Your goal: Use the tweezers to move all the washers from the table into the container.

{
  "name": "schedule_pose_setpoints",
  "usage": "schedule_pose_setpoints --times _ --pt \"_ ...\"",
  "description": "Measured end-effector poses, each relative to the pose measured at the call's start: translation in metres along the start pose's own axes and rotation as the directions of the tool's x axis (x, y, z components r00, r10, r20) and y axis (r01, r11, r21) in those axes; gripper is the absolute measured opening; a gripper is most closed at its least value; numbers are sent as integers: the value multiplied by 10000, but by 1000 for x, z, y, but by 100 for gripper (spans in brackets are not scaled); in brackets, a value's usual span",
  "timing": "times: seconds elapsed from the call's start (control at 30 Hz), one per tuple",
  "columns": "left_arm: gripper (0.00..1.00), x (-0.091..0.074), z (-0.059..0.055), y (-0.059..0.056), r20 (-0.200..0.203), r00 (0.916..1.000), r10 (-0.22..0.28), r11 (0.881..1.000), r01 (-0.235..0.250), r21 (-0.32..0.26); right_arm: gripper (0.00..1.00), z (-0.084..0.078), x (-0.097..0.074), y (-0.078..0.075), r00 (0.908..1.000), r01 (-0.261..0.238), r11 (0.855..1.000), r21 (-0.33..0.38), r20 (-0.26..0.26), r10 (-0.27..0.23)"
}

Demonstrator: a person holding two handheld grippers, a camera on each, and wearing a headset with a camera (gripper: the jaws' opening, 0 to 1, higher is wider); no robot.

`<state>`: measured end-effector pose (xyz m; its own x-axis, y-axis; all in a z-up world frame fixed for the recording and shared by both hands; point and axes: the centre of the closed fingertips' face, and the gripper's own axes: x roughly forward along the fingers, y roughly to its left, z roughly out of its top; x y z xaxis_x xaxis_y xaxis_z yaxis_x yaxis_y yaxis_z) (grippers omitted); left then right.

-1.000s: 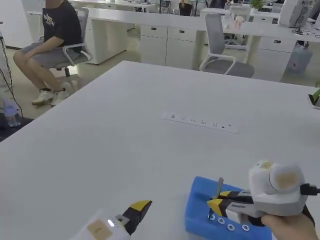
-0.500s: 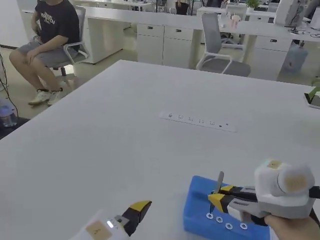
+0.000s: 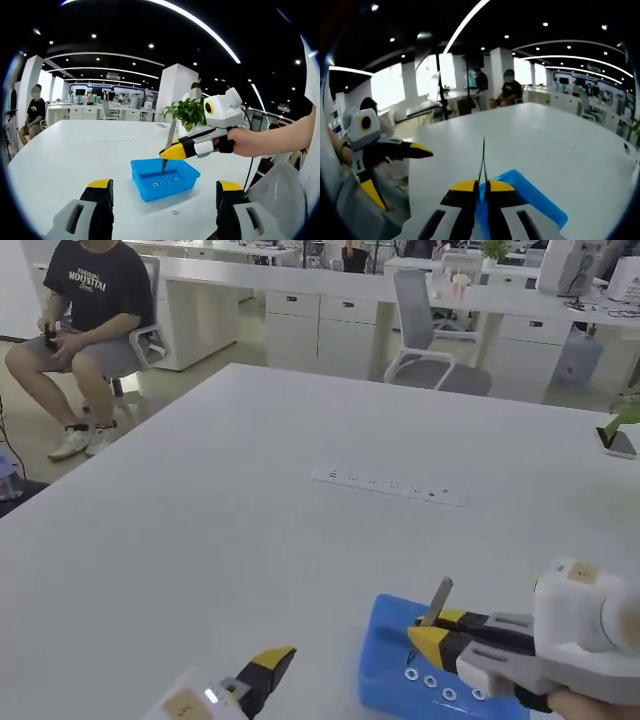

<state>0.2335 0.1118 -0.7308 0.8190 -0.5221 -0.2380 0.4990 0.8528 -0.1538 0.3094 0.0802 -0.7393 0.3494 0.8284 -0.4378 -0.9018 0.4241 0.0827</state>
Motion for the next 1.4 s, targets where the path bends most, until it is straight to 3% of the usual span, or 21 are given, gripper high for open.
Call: schedule_pose_setpoints --times 0.17,0.47,0.87,1.4 --pt "86 0 -1 -2 -48 10000 -50 10000 50 30 4 -4 -3 10 9997 -236 9994 257 58 235" --pt "86 0 0 -1 -48 10000 -17 10000 17 40 4 -35 6 28 9972 -602 9955 731 -398 632" --pt "86 0 -3 2 -70 10000 31 10000 -30 63 4 -68 13 36 9901 -827 9901 1138 -1037 946" --pt "86 0 -2 1 -107 9999 60 10000 -59 44 4 -84 8 41 9871 -796 9891 1238 -1282 955"
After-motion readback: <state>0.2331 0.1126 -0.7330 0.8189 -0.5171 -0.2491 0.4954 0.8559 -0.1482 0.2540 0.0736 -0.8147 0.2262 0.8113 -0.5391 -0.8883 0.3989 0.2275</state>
